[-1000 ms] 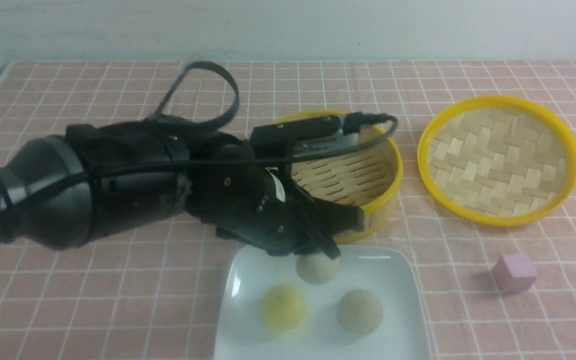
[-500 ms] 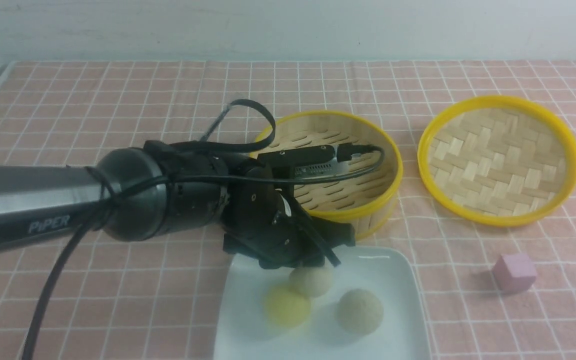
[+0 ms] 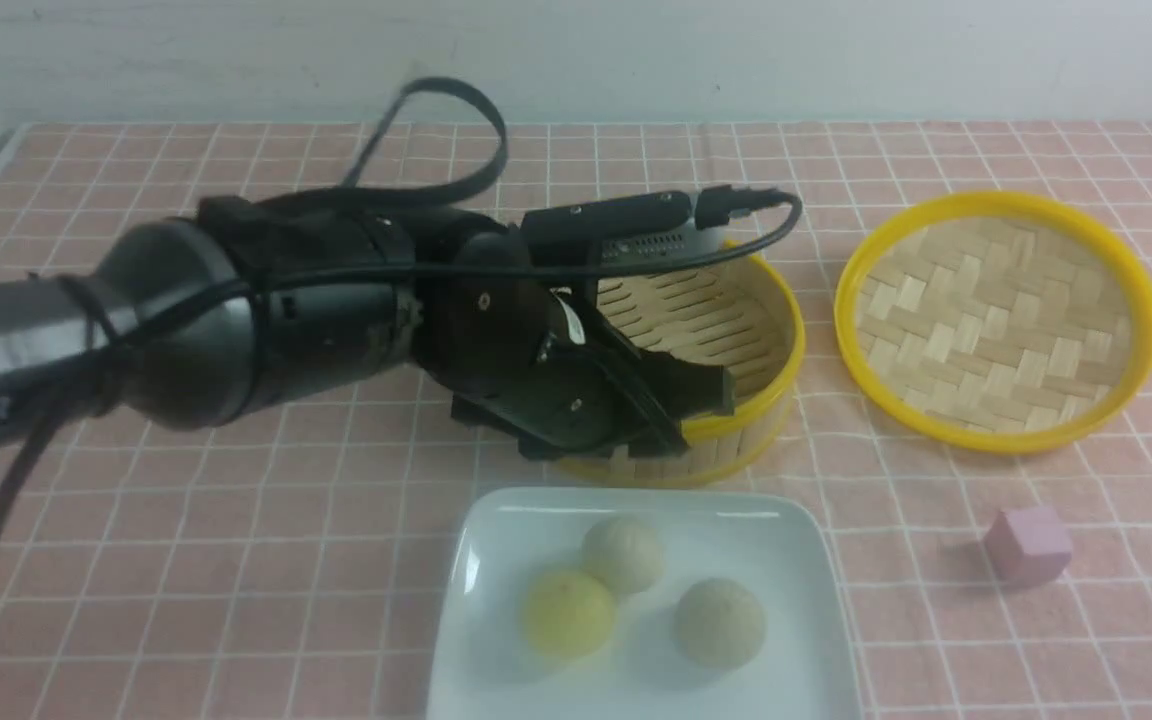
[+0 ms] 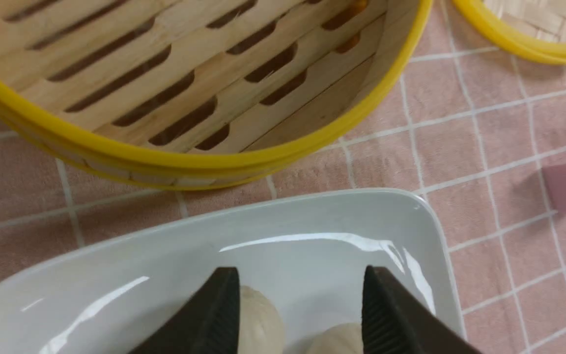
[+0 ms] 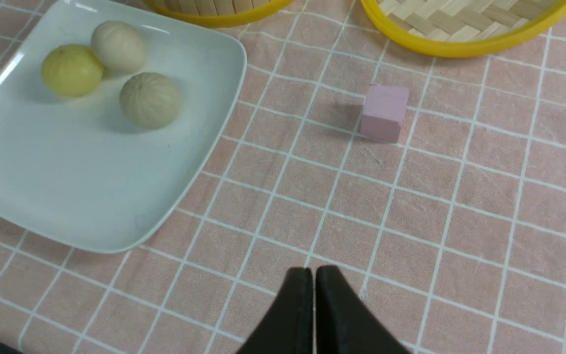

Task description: Put the steamed buns into the plate on the pink tablecloth.

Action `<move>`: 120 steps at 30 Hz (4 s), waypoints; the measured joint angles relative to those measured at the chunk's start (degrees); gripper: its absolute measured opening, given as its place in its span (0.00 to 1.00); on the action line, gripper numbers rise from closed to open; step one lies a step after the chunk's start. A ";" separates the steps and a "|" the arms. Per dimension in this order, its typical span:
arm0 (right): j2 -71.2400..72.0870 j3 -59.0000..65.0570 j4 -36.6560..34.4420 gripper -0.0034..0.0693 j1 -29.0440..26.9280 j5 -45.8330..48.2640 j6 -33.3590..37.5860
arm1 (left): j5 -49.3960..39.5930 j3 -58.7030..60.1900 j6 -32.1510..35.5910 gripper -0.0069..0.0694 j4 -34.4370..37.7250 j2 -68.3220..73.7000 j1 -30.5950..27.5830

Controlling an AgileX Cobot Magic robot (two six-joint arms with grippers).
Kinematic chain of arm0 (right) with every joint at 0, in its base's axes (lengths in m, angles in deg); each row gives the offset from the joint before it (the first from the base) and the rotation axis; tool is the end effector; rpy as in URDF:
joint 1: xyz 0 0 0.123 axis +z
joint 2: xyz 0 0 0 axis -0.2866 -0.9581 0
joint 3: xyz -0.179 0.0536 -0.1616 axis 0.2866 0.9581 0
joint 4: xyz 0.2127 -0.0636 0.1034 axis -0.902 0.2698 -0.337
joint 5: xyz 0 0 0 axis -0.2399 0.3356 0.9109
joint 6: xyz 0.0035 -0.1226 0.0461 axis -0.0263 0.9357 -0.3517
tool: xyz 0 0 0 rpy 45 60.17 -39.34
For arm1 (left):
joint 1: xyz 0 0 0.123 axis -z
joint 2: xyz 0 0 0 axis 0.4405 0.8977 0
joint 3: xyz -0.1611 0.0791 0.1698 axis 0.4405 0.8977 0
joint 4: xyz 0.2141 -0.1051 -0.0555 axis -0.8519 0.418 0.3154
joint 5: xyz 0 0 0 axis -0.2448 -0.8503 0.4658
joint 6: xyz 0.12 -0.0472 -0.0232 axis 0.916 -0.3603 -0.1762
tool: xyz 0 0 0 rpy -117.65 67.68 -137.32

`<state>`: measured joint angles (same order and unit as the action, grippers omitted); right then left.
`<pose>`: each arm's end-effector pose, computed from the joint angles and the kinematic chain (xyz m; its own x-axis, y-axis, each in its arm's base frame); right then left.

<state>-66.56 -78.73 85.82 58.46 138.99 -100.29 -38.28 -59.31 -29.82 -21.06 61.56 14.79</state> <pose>0.0682 0.0307 0.2949 -0.6139 -0.1889 -0.7664 -0.4059 0.9083 0.1013 0.2850 -0.2592 0.1978 -0.8336 0.0852 -0.5458 0.3260 0.8735 -0.3615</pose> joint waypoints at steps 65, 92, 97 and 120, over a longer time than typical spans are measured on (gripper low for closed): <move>17.27 44.91 -3.57 0.12 -36.47 -51.57 -0.17 | -25.90 -0.27 2.82 0.12 -10.03 -19.30 0.00; 17.27 44.59 -2.72 0.17 -37.44 -49.80 7.43 | -42.30 14.09 -5.61 0.14 -26.55 -66.98 0.00; 17.27 44.59 -2.72 0.18 -37.44 -49.69 9.76 | -39.28 22.34 -11.81 0.14 -26.62 -76.88 0.00; 17.27 44.59 -2.72 0.22 -37.62 -49.58 10.09 | 2.29 48.34 -23.44 0.16 -27.69 -82.49 0.00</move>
<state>-49.29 -34.14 83.10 20.84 89.41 -90.19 -35.99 -10.97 -53.26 -48.75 -20.93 14.79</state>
